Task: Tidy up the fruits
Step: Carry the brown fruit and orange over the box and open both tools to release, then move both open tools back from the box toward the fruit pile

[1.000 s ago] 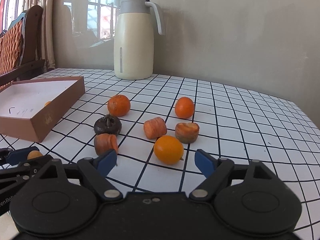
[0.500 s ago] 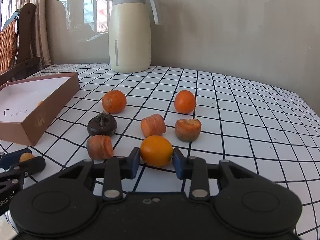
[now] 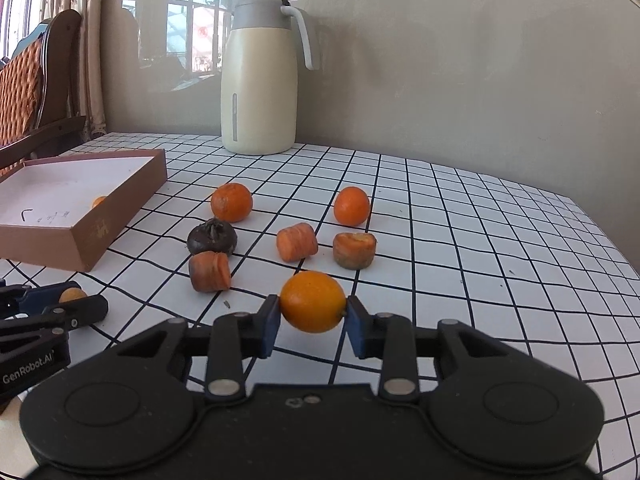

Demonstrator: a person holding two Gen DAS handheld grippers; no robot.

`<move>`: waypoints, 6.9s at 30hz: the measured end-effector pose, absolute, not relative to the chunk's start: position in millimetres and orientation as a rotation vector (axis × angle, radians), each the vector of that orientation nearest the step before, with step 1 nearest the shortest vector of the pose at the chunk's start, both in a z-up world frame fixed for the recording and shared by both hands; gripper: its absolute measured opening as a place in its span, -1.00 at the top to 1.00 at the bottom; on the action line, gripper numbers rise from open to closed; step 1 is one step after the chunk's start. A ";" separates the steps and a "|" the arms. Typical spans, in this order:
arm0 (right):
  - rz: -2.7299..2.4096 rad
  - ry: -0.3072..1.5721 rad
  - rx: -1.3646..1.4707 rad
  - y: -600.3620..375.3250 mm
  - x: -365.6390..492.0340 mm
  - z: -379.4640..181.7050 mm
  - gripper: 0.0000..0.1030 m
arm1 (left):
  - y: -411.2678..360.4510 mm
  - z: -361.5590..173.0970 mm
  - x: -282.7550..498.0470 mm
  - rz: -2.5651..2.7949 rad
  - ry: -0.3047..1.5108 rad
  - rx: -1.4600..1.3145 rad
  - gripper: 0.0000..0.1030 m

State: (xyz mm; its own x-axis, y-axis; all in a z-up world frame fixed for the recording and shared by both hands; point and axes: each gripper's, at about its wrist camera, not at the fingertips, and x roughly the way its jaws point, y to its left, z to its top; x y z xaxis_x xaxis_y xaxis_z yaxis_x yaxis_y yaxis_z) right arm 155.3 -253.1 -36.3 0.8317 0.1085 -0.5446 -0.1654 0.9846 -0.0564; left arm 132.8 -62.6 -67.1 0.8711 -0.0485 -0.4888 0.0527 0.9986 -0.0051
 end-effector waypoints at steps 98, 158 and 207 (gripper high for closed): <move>0.497 0.406 -0.144 -36.9 252.1 9.9 0.50 | 200.8 0.7 209.0 0.306 0.372 -0.100 0.47; 0.306 0.285 -0.140 -110.2 174.7 41.1 -0.89 | 117.2 14.6 125.2 0.320 0.224 -0.083 -1.00; 0.037 0.471 -0.025 -304.8 153.2 -3.6 -0.65 | -109.1 -39.9 157.7 -0.164 0.403 0.082 -0.99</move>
